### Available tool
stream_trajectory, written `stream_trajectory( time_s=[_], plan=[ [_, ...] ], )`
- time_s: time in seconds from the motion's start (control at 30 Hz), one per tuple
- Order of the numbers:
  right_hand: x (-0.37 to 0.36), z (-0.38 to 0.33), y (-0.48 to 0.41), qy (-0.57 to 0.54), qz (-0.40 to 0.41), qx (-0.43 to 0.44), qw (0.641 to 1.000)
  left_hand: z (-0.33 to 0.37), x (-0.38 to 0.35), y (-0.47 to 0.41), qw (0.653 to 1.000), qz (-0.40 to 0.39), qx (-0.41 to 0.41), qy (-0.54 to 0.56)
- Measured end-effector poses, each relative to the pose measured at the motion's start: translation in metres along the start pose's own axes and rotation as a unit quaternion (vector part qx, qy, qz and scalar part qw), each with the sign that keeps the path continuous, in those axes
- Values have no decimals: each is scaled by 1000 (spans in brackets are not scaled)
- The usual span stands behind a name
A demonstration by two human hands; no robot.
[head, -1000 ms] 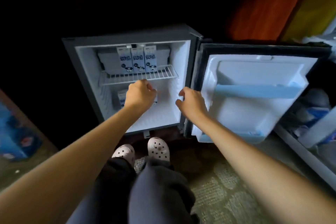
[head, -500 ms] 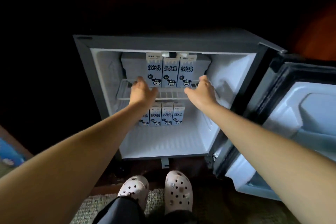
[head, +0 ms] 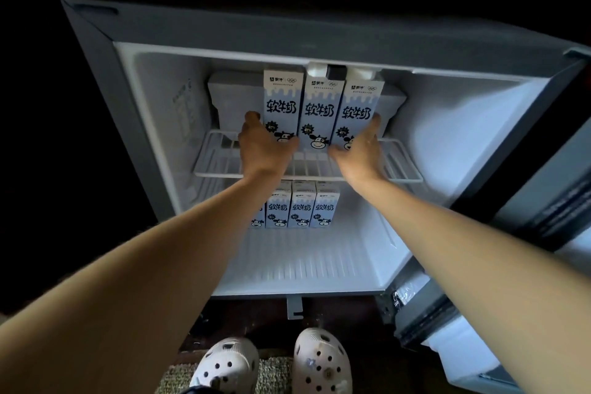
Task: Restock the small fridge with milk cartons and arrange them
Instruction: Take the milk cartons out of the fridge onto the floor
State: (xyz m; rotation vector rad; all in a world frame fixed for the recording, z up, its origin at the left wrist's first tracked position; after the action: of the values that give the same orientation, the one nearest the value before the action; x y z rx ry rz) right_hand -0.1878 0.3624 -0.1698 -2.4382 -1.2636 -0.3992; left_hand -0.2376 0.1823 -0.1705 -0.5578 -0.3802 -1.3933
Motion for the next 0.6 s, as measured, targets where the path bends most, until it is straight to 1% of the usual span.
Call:
stream_trajectory(
  time_s=[0.07,0.17,0.33,0.47,0.6],
  plan=[
    [4,0,-2,-3,23,16,1000,1,-1,-2,1000,-1,0,16],
    [6,1,-3,-2,36,1,999,4,-2,-3,999,-14,6,33],
    [7,0,-3,19,35,2,999,-2,8,-1,995,39,31,84],
    [16,-2,2,-13,74,-36,997,2,17,7,993,56,7,107],
    [30,1,12,-68,103,-85,989,-11,27,16,986,64,19,153]
  ],
)
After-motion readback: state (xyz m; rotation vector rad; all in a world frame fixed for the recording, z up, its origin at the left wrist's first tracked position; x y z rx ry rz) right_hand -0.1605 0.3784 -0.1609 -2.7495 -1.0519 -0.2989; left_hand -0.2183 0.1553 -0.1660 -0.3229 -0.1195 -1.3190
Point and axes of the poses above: each hand's wrist, its own y-axis away from the middle knuckle, its own x-axis out of the back of the hand, z = x × y, the point moved 9 cm from there along -y, towards the middle knuckle, and after that the axes turned 11 degrees about -y, right-handed, at the moved point
